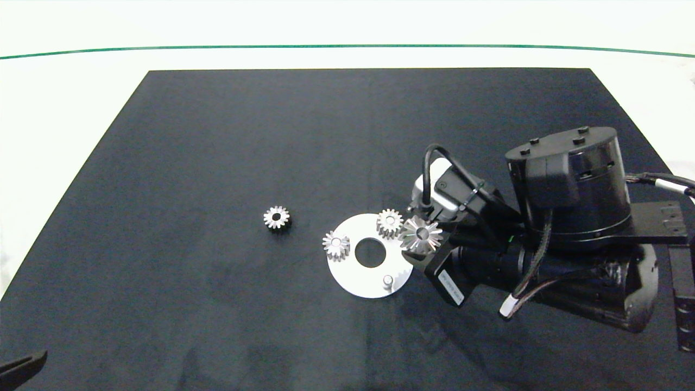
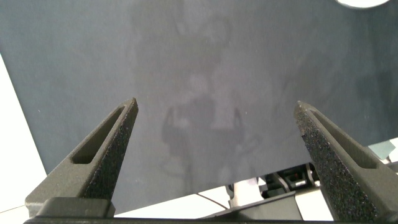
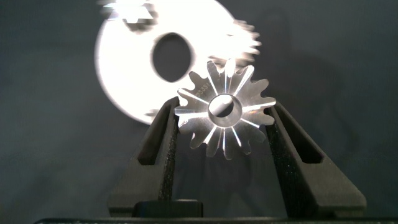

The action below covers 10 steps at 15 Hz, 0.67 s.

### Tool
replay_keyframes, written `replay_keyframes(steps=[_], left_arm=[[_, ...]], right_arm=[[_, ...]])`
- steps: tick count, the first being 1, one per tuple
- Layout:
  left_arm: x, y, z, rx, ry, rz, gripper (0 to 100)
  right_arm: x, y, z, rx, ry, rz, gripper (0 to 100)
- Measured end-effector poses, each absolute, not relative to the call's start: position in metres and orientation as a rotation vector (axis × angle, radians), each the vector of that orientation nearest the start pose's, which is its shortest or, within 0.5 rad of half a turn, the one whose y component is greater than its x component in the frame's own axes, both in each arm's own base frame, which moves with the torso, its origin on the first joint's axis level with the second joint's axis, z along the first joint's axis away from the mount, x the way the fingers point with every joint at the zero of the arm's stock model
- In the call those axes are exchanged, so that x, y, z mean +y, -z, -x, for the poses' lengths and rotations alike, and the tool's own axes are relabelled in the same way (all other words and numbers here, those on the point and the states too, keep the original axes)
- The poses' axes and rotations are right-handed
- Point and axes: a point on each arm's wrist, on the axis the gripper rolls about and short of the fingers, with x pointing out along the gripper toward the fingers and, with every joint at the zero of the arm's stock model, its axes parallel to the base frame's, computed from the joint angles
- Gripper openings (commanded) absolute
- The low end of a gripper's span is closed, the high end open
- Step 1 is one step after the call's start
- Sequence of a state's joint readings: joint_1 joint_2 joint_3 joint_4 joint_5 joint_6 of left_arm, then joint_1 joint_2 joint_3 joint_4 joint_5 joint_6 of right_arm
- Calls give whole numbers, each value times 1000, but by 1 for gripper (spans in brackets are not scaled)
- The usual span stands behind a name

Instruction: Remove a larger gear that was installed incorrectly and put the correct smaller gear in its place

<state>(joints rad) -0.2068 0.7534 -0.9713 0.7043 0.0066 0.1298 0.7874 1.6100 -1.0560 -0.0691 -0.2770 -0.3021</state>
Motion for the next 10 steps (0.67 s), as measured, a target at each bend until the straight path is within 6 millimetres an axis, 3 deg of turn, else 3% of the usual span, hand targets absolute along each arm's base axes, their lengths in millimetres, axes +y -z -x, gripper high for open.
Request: replay_keyframes(steps=[5, 10], left_arm=[[-7, -276, -33, 473, 235, -183, 100], [-12, -279, -53, 483, 254, -190, 100]], right_arm=[[147, -229, -230, 468, -380, 474, 28], [100, -239, -245, 479, -228, 398, 28]])
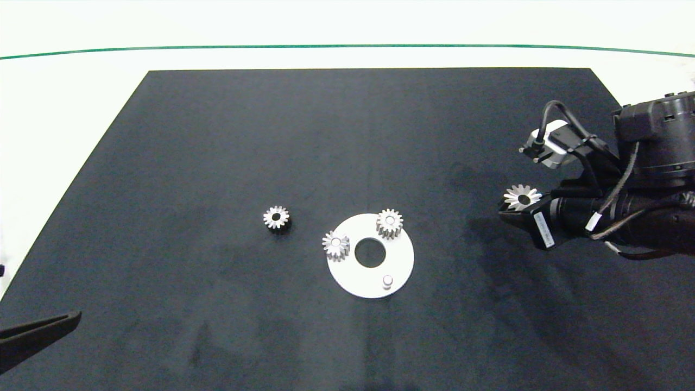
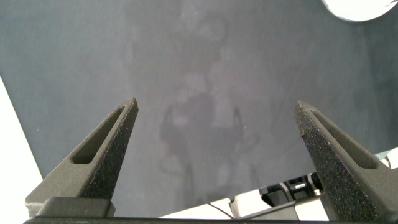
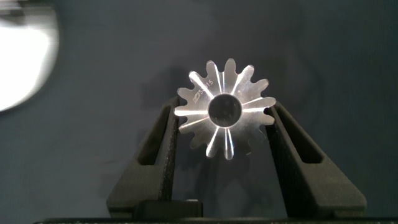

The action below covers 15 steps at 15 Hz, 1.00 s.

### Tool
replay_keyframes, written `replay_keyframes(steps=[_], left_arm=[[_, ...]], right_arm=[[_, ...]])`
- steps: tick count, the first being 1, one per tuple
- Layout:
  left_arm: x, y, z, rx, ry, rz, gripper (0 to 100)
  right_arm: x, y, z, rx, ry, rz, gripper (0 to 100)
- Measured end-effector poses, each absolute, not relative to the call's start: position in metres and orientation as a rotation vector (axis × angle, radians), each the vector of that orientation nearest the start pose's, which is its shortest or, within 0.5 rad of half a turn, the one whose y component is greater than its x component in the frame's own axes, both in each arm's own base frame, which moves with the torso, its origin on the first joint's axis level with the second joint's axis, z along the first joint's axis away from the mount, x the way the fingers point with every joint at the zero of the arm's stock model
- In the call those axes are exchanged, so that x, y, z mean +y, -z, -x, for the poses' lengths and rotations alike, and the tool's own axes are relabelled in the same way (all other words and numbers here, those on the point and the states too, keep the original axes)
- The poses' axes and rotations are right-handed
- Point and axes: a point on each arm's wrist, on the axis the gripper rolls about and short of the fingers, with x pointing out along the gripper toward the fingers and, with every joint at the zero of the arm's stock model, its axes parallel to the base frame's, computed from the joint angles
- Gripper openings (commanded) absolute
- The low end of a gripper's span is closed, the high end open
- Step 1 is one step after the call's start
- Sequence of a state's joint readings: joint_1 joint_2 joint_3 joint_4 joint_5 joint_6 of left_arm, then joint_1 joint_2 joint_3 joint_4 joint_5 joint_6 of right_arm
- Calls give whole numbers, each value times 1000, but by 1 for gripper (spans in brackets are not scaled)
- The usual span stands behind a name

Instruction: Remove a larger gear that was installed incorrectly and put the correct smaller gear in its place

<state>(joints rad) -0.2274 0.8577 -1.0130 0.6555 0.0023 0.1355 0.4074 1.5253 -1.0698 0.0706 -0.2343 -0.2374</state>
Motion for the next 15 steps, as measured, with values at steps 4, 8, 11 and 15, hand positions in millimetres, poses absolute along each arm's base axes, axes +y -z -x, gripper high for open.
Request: replay_keyframes(steps=[4, 8, 11, 15], left_arm=[[-17, -278, -72, 497, 262, -193, 100], [-23, -276, -91, 514, 277, -200, 100], [-29, -276, -106, 504, 296, -204, 100], [-37, -274, -125, 515, 317, -213, 100]], right_arm=[[66, -240, -258, 499, -82, 307, 28], [51, -232, -268, 537, -12, 233, 28], [45, -225, -273, 566, 3, 224, 28], [40, -215, -276, 600, 17, 222, 28]])
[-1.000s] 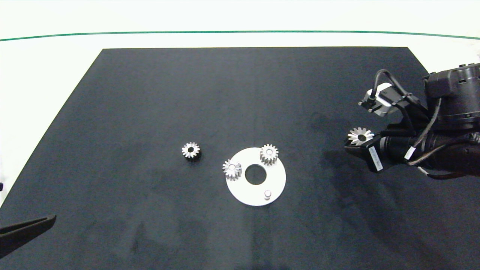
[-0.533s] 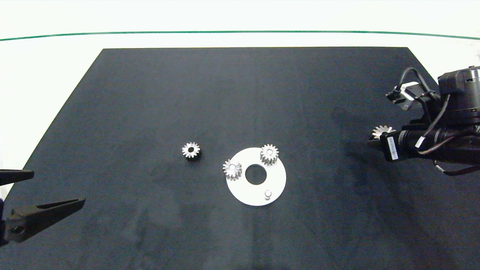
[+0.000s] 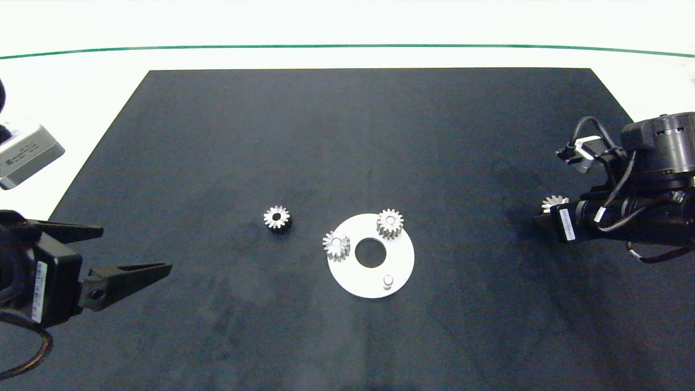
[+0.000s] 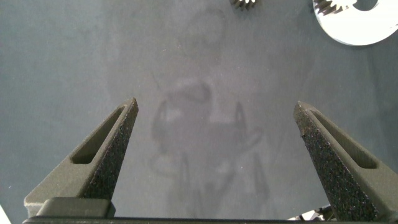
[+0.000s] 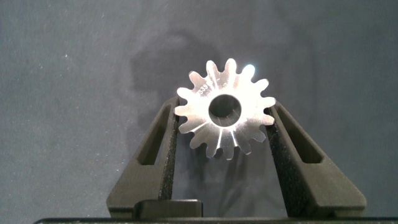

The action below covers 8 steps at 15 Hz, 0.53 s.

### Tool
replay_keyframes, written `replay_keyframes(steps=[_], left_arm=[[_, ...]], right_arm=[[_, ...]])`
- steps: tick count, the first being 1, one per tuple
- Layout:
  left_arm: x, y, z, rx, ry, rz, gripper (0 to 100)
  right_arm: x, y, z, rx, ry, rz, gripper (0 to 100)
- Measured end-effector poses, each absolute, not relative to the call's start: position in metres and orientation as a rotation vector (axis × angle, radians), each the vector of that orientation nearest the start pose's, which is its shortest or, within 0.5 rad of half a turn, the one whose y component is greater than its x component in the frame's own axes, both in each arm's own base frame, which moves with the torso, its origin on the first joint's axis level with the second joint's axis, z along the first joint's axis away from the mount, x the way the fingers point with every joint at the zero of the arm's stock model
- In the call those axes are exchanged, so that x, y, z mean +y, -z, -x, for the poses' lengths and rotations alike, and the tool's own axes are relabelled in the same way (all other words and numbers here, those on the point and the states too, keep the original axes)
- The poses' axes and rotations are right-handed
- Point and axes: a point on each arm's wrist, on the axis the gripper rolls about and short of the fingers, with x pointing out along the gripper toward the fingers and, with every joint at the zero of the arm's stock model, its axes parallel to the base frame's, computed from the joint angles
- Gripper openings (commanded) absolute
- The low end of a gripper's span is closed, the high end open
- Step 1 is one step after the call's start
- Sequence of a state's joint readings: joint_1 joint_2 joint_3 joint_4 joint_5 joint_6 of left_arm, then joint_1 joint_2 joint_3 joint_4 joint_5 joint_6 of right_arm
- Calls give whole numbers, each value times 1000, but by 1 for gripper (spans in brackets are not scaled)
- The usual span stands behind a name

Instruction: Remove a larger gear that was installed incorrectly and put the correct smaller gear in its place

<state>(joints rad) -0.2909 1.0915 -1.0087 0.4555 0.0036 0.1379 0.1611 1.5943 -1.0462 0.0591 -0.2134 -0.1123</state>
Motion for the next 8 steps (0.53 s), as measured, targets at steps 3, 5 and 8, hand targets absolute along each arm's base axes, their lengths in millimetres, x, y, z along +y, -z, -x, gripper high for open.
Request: replay_keyframes(steps=[3, 5, 8], left_arm=[[-42, -271, -140, 526, 322, -227, 100], [-46, -269, -150, 519, 329, -236, 100], [-54, -268, -163, 504, 357, -267, 100]], right_arm=[[37, -210, -278, 620, 18, 219, 28], [37, -208, -278, 628, 12, 219, 28], [37, -206, -277, 634, -2, 217, 100]])
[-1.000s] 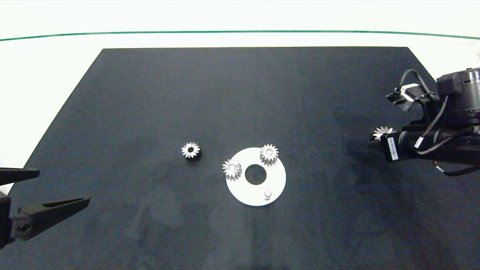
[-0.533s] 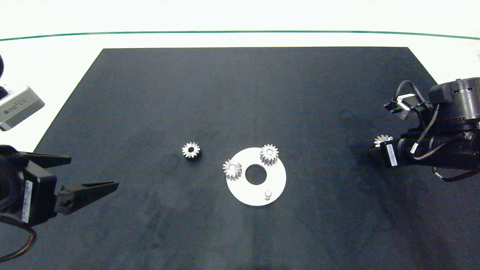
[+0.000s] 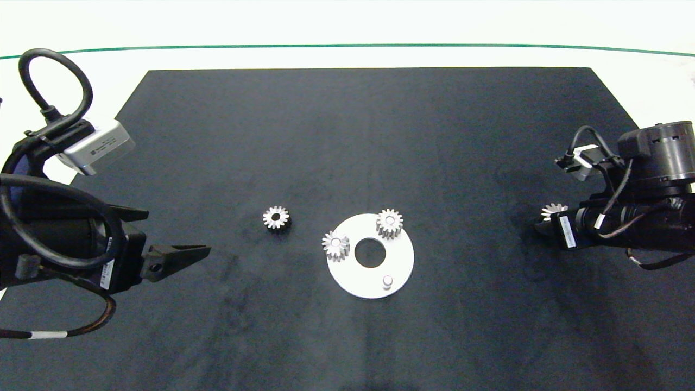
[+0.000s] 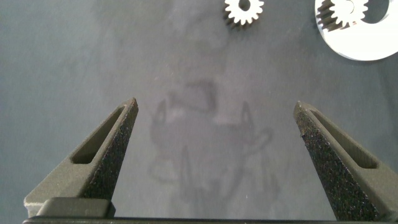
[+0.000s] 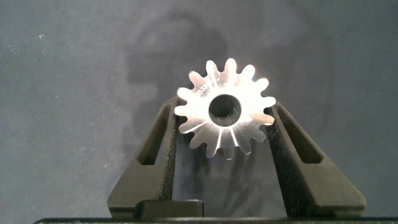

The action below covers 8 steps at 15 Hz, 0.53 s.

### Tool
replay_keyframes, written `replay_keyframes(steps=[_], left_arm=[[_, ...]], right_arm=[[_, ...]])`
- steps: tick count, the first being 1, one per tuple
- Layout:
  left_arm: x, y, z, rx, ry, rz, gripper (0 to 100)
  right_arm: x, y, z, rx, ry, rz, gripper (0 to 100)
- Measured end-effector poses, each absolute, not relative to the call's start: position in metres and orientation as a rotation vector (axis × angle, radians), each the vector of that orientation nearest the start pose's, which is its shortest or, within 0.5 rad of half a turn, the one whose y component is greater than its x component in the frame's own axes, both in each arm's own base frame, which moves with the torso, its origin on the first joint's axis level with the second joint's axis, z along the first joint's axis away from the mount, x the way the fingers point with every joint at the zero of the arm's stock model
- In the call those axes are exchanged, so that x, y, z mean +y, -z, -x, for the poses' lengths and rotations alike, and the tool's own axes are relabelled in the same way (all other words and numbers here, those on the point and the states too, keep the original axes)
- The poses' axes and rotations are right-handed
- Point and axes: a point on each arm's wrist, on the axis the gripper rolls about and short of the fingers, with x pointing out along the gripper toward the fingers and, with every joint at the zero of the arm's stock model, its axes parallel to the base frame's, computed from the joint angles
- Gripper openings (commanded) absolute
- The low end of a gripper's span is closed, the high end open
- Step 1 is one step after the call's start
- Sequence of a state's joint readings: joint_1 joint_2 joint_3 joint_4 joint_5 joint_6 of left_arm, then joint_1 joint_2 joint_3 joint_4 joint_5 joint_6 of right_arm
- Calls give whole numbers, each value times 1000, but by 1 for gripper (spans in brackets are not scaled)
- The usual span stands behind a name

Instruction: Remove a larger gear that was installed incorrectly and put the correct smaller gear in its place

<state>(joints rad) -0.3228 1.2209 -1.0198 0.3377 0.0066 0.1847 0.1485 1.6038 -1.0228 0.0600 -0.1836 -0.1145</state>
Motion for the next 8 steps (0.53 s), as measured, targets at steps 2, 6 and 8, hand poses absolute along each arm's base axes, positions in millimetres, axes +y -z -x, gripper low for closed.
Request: replay_keyframes(steps=[2, 6, 8], left_arm=[[-58, -266, -167, 516, 369, -281, 100], [-66, -260, -177, 551, 397, -296, 100], [-69, -258, -183, 563, 402, -300, 100]], right_arm=[[37, -207, -273, 632, -26, 212, 100], [36, -209, -260, 628, -33, 219, 100], [36, -212, -254, 617, -33, 218, 100]])
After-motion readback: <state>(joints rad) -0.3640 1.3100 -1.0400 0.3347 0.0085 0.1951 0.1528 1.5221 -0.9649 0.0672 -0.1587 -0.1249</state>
